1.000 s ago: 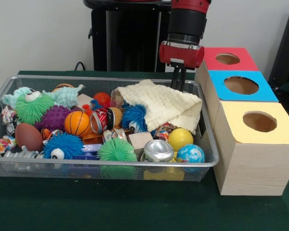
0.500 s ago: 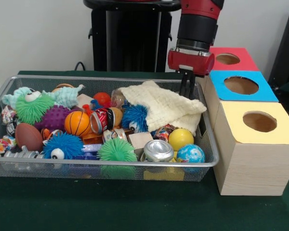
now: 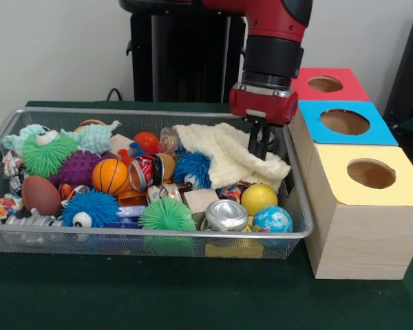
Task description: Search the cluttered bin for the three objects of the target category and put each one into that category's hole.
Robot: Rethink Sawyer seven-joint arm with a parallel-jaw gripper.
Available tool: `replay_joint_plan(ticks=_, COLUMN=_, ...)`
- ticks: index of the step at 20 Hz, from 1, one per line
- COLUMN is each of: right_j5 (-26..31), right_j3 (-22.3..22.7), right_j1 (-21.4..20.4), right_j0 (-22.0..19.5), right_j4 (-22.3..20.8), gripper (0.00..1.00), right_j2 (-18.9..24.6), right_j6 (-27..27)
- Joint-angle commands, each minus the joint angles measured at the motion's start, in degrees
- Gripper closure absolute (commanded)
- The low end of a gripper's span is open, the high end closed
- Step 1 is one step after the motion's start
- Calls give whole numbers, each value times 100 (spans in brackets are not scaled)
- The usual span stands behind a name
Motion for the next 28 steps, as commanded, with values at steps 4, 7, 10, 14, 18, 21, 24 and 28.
replay_joint_plan(ticks=4, right_j5=887, right_j3=-961, right_j1=8, right_j0=-187, right_j4=-157, gripper=100, right_j2=279, right_j6=445)
replay_joint_plan(ticks=7, right_j5=1001, right_j3=-968, right_j1=-67, right_j0=-176, right_j4=-175, gripper=100, right_j2=230, right_j6=461)
replay_joint_plan(ticks=10, right_j5=1161, right_j3=-989, right_j1=-149, right_j0=-182, right_j4=-174, gripper=100, right_j2=202, right_j6=444)
replay_joint_plan(ticks=14, right_j5=1257, right_j3=-977, right_j1=-196, right_j0=-108, right_j4=-145, gripper=100, right_j2=155, right_j6=455)
replay_joint_plan(ticks=18, right_j5=1257, right_j3=-987, right_j1=-167, right_j0=-22, right_j4=-109, gripper=100, right_j2=76, right_j6=479)
replay_joint_plan(ticks=21, right_j5=1391, right_j3=-1073, right_j1=-190, right_j0=-163, right_j4=-221, gripper=100, right_j2=120, right_j6=373)
replay_joint_plan(ticks=24, right_j5=1711, right_j3=-1200, right_j1=-318, right_j0=-284, right_j4=-304, gripper=100, right_j2=89, right_j6=180)
replay_joint_plan(ticks=28, right_j5=2262, right_j3=-1363, right_j1=-519, right_j0=-426, right_j4=-430, gripper=100, right_j2=84, right_j6=22)
